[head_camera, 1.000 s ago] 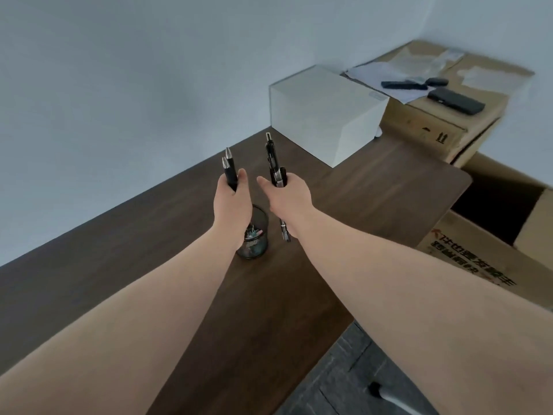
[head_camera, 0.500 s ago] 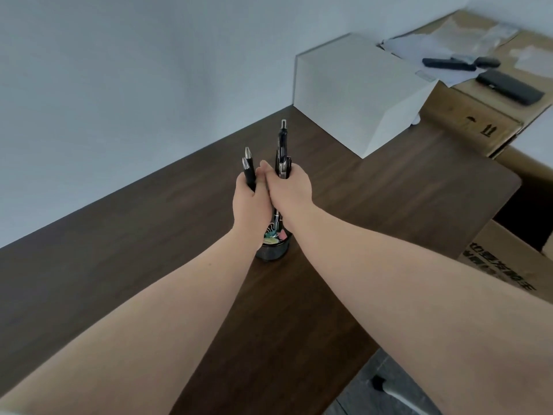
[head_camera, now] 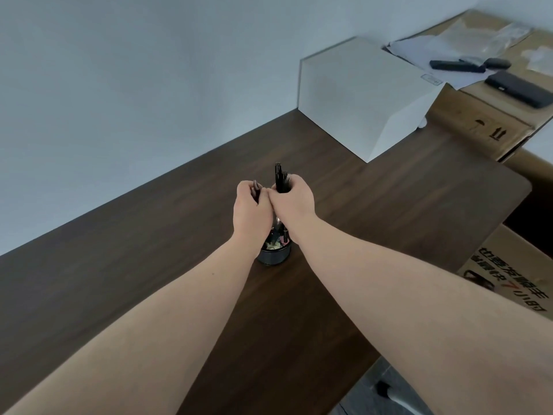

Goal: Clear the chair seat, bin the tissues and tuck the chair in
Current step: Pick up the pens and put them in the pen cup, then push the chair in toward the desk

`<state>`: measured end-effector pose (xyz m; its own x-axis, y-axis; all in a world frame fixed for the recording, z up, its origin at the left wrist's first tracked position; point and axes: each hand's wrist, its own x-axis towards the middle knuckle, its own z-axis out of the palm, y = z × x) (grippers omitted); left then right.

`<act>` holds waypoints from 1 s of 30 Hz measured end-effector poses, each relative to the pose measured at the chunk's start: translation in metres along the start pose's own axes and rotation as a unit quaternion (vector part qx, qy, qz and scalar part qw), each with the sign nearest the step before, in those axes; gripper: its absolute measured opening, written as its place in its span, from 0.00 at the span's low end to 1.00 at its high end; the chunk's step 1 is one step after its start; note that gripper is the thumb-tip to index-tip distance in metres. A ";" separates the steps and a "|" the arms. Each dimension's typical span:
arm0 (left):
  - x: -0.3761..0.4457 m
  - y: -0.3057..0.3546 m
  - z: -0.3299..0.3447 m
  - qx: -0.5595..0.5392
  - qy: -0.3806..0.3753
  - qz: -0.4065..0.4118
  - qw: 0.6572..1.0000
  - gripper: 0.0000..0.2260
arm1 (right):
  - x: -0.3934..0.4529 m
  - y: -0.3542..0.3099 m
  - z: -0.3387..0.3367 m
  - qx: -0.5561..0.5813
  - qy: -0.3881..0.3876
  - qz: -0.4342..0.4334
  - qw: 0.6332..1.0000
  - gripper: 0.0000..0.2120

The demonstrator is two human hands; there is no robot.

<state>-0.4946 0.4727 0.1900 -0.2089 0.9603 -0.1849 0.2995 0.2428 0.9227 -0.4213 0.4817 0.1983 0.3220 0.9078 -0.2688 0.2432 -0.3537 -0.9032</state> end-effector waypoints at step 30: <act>-0.221 0.051 0.018 0.199 -0.074 0.063 0.975 0.31 | -0.158 0.082 -0.224 -0.215 -0.106 -0.094 0.966 0.30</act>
<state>-0.4162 0.2758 0.2712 -0.0192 0.9882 -0.1520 0.6581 0.1269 0.7422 -0.2471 0.2591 0.2420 0.0521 0.9749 -0.2166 0.6513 -0.1975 -0.7326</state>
